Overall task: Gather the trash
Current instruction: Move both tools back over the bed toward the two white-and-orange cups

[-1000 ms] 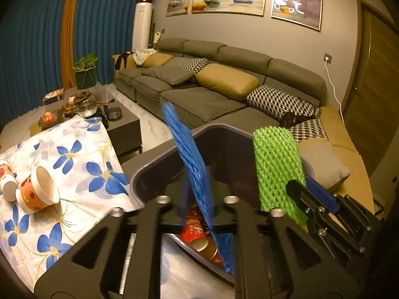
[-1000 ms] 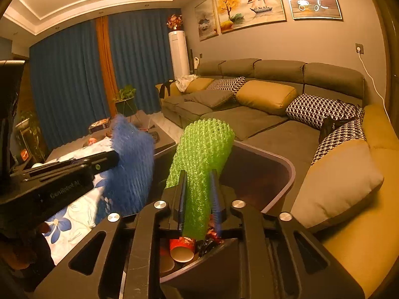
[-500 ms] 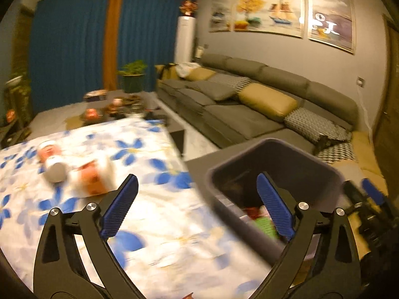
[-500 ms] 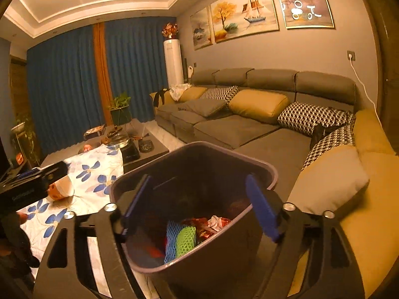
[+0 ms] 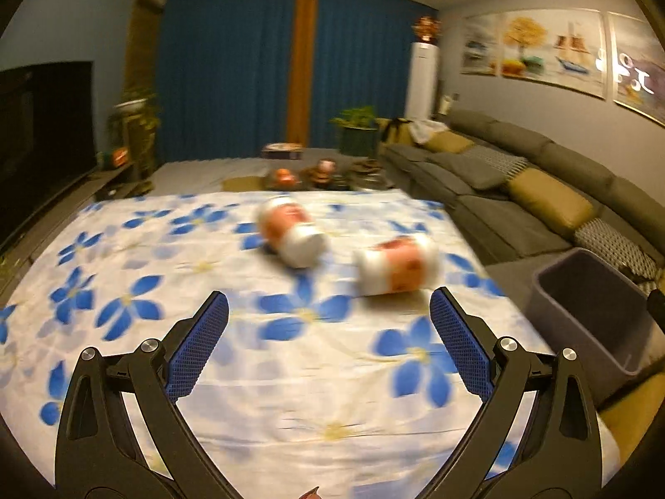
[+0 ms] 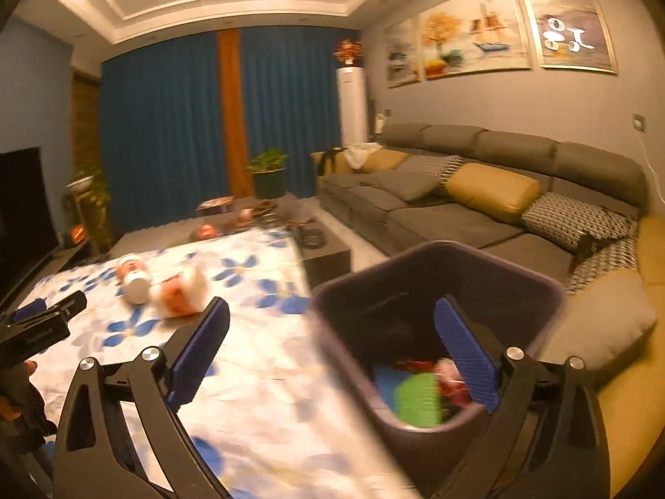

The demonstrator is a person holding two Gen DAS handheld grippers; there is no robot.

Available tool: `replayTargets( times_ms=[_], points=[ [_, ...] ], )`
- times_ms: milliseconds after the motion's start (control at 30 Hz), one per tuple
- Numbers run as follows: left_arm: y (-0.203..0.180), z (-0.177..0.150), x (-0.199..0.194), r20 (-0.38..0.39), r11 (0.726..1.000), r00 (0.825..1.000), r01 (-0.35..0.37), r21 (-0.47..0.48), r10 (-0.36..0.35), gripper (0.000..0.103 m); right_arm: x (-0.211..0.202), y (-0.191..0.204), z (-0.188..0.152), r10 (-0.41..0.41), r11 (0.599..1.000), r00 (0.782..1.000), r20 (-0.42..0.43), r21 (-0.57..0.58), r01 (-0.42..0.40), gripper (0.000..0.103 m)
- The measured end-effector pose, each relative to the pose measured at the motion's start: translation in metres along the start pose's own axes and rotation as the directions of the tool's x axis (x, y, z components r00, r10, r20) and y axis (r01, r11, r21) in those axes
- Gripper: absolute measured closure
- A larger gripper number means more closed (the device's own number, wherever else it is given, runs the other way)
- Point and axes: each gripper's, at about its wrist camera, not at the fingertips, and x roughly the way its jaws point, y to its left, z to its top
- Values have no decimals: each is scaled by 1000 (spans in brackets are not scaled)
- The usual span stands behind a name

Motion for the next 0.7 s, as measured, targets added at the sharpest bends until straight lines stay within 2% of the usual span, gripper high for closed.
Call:
replayTargets(
  times_ms=[167,367,533,700],
  points=[
    [45,3,-4,7,998,998,-64,-30,64,7,24,57,2,82,994,996,-33,-64,-84,6],
    [96,14,-1,13,988,992,-125,-89,127,7,66,114,3,137,983,987,-82,-110,-146,6],
    [117,22,9,23,984,989,-140,-111,143,7,108,145,0,147,976,980,-136,-139,-166,6],
    [122,28,26,16,984,991,-129,-120,132,7,144,169,-5,152,969,969,-194,-164,-185,6]
  ],
)
